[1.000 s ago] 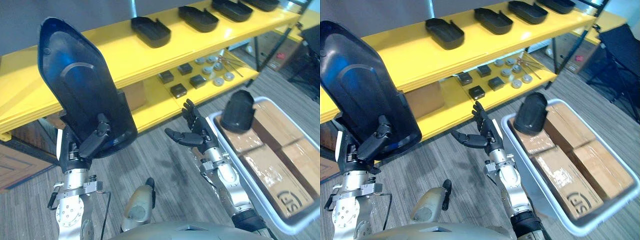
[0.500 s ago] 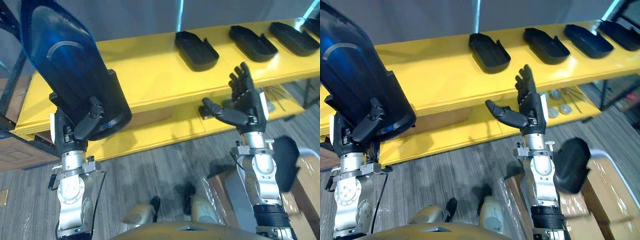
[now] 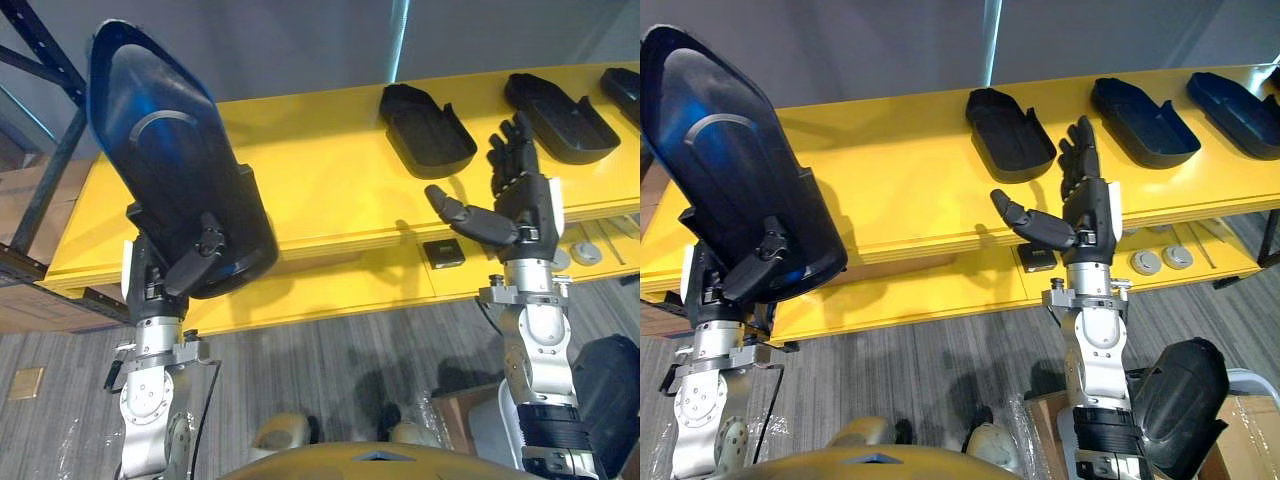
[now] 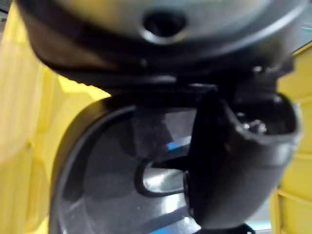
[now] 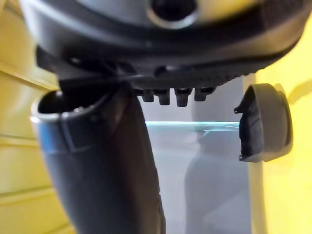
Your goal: Walk over and take three plastic housings, then place them on the shelf
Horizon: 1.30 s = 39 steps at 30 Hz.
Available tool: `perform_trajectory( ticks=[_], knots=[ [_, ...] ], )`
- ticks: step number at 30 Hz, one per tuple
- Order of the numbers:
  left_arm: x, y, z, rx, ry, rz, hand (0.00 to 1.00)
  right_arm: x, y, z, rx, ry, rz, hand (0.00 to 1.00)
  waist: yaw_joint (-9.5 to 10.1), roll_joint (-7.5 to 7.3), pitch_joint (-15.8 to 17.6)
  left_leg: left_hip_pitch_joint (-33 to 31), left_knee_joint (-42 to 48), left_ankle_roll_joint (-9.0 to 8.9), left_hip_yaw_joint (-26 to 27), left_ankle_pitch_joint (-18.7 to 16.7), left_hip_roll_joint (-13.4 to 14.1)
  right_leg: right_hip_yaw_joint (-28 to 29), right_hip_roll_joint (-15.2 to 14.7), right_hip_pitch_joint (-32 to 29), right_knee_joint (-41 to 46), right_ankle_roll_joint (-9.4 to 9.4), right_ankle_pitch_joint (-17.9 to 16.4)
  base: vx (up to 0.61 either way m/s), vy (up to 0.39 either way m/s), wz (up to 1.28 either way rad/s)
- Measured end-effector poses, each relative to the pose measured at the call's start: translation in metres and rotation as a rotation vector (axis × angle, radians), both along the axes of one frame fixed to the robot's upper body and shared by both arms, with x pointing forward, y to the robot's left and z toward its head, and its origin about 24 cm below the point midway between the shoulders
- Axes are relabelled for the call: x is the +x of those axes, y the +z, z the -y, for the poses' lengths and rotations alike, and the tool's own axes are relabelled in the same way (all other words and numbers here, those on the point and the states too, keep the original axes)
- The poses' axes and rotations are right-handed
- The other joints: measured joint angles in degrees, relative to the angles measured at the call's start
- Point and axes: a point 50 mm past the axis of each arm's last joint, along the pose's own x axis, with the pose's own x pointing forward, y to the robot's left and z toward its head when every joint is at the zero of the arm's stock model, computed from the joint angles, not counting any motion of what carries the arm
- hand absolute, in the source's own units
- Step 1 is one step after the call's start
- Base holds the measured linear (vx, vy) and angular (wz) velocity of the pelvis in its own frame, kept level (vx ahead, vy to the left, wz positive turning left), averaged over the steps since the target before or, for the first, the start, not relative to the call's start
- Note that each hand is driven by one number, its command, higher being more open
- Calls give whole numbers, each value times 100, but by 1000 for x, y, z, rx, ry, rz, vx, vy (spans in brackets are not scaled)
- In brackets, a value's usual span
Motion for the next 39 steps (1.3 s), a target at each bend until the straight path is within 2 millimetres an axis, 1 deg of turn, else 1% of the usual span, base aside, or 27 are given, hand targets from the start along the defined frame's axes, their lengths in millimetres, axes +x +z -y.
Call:
perform_trajectory(
  ticks=[1, 2, 3, 4, 5, 6, 7, 8, 9, 10, 11, 12, 13, 14, 15, 16, 19, 20, 21, 22, 24, 25, 27, 28, 31, 34, 39],
  knots=[
    [2, 0, 2, -1, -11, 4, 0, -1, 1, 2, -6, -14, 8, 100, -60, -59, 33, -182, 370, 63, 440, -176, 137, -58, -132, 146, -67, 41, 26, -4, 127, 57],
    [6, 2, 7, -1, -37, 12, 0, -3, 7, 6, -5, -33, 34, 100, -68, -53, 32, -213, 404, 235, 946, -364, 515, -94, -237, 252, -75, 70, 10, -16, 143, 36],
    [9, 2, 10, 0, -50, 17, 0, -4, 10, 7, -8, -38, 54, 100, -80, -49, 28, -259, 363, 209, 1045, -370, 700, -99, -300, 285, -81, 105, -21, -21, 157, 22],
    [13, 4, 16, -7, -67, 28, 0, -5, 19, 6, -20, -34, 99, 100, -116, -23, 11, -366, 180, 112, 1103, -297, 1081, -95, -426, 290, -97, 191, -65, -17, 170, 11],
    [14, 4, 18, -5, -72, 29, 0, -6, 22, 5, -25, -30, 119, 100, -140, 14, -13, -387, 23, 65, 1091, -219, 1225, -83, -494, 285, -96, 247, -60, -6, 328, -2],
    [15, 4, 21, 17, -79, 28, 0, -9, 29, 3, -38, -19, 163, 100, -208, 128, -85, -329, -499, 6, 906, 155, 1389, -11, -672, 253, -64, 443, -44, -3, 449, -14],
    [15, 4, 23, 16, -87, 27, 0, -10, 32, 4, -49, -13, 180, 100, -232, 242, -159, -248, -803, -41, 758, 437, 1397, 59, -725, 184, -48, 588, -19, 7, 495, -25],
    [15, 3, 24, 14, -95, 27, 0, -11, 34, 4, -56, -9, 188, 100, -229, 336, -218, -175, -955, -74, 710, 616, 1395, 131, -755, 147, -47, 657, 8, 32, 522, -34],
    [17, 5, 24, 30, -112, 32, 0, -11, 33, 4, -50, -11, 194, 100, -224, 339, -242, -18, -1102, -385, 774, 675, 1202, 293, -965, 172, -90, 849, 97, 62, 440, -30],
    [17, 7, 22, 45, -124, 30, 0, -12, 29, 1, -28, -12, 185, 100, -265, 240, -254, 58, -1203, -256, 828, 666, 991, 348, -1123, 222, -187, 791, 149, 102, 464, -11],
    [18, 10, 18, 68, -147, 28, 0, -11, 27, -3, -9, -8, 179, 100, -320, 52, -237, 58, -1214, -150, 872, 657, 807, 409, -1225, 279, -273, 814, 326, 110, 291, 1],
    [19, 10, 17, 81, -156, 22, 0, -11, 26, -4, -7, -2, 178, 100, -313, -2, -224, 65, -1195, -116, 908, 649, 763, 338, -1247, 269, -280, 835, 417, 91, 266, -2],
    [19, 9, 14, 80, -183, -2, 0, -11, 26, -7, -10, 12, 177, 100, -257, -34, -218, 81, -1185, -70, 944, 625, 728, 126, -1247, 269, -284, 839, 629, 53, 173, -10],
    [20, 7, 13, 71, -209, -26, 0, -10, 26, -9, -6, 20, 177, 100, -216, -64, -216, 123, -1221, -55, 946, 625, 708, -32, -1243, 280, -254, 855, 729, 24, 132, -4],
    [19, 6, 13, 66, -218, -34, 0, -10, 26, -11, -3, 25, 177, 100, -210, -93, -208, 167, -1271, -38, 945, 637, 692, -89, -1243, 302, -244, 857, 731, 14, 72, 6],
    [19, 4, 12, 49, -232, -47, 0, -10, 25, -13, -6, 31, 174, 100, -206, -122, -224, 185, -1299, -36, 941, 641, 685, -196, -1243, 315, -244, 857, 730, 13, 37, 8],
    [20, 2, 14, 16, -279, -69, 0, -9, 25, -15, -28, 30, 169, 100, -219, -115, -222, 169, -1464, -82, 934, 717, 698, -248, -1206, 299, -252, 808, 619, -5, -22, 3],
    [22, 3, 15, 20, -297, -75, 0, -9, 24, -15, -28, 29, 166, 100, -224, -125, -218, 148, -1530, -122, 946, 768, 707, -254, -1193, 255, -262, 841, 499, -35, -62, -3],
    [23, 2, 17, 17, -305, -81, 0, -9, 24, -14, -27, 28, 159, 100, -236, -117, -218, 153, -1581, -155, 946, 807, 720, -253, -1177, 241, -265, 874, 468, -52, -106, -8],
    [26, 1, 24, 5, -339, -95, 0, -7, 22, -14, -23, 25, 136, 100, -255, -66, -229, 178, -1766, -234, 965, 936, 820, -232, -1053, 154, -264, 841, 432, -39, -98, -9],
    [31, 4, 29, -2, -359, -90, 0, -7, 21, -14, -18, 22, 123, 100, -255, -58, -223, 189, -1904, -253, 985, 1067, 889, -204, -968, 77, -266, 834, 435, -29, -92, -10],
    [35, 6, 32, -23, -376, -82, 0, -6, 20, -14, -15, 23, 111, 100, -261, -65, -214, 221, -2027, -288, 1000, 1148, 937, -195, -901, 46, -271, 825, 440, -23, -99, -11],
    [47, 10, 36, -95, -387, -61, 0, -3, 15, -20, -14, 57, 73, 100, -373, -94, -198, 468, -2414, -367, 1086, 1348, 1025, -148, -768, 51, -274, 791, 466, -11, -93, -19],
    [50, 12, 36, -114, -381, -56, 0, -2, 14, -22, -18, 74, 64, 100, -397, -97, -196, 528, -2512, -378, 1126, 1397, 1040, -115, -737, 45, -276, 787, 464, -1, -58, -26],
    [71, 24, 38, -170, -352, -18, 0, -1, 7, -30, -4, 149, 12, 100, -481, -100, -193, 687, -2901, -400, 1280, 1604, 1052, -10, -669, -67, -278, 780, 469, -15, -27, -19],
    [87, 30, 37, -183, -289, -12, 0, -2, -3, -39, 0, 200, -49, 100, -547, -114, -183, 689, -3092, -392, 1356, 1736, 1033, 75, -650, -214, -270, 765, 496, -10, 3, -10],
    [111, 26, 28, -204, -178, -64, 0, -1, -11, -50, 6, 255, -100, 100, -635, -122, -65, 677, -3094, -390, 1458, 1741, 1035, 188, -642, -339, -231, 765, 497, 0, -7, -11]
  ],
)
